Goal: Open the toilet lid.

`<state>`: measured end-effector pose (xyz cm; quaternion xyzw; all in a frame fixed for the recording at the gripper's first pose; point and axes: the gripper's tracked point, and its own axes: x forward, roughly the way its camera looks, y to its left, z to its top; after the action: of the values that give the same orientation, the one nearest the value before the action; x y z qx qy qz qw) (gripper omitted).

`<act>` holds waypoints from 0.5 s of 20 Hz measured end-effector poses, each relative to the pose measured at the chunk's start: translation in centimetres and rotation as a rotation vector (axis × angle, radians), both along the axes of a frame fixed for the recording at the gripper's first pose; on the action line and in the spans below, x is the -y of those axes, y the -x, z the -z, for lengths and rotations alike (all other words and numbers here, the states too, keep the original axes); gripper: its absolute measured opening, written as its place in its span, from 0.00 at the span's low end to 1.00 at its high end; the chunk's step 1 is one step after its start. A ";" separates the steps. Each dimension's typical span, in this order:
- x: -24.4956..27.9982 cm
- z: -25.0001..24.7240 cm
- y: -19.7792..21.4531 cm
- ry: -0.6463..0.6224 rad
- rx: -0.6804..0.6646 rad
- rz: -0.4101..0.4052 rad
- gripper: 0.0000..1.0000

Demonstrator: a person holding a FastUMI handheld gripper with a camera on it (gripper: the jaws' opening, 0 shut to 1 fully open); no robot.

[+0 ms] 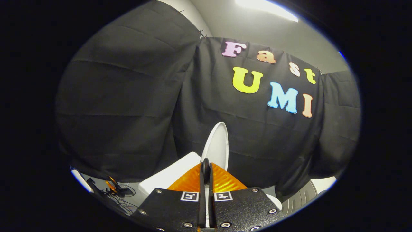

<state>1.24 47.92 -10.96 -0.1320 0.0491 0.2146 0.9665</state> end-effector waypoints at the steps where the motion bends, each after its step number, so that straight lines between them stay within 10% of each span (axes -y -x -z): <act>1: -0.4 0.2 0.2 0.013 0.008 -0.010 0.03; 10: -0.3 0.7 0.9 -0.083 -0.071 -0.079 0.19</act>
<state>0.37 48.20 -11.70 -0.0858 0.0690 0.2592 0.9595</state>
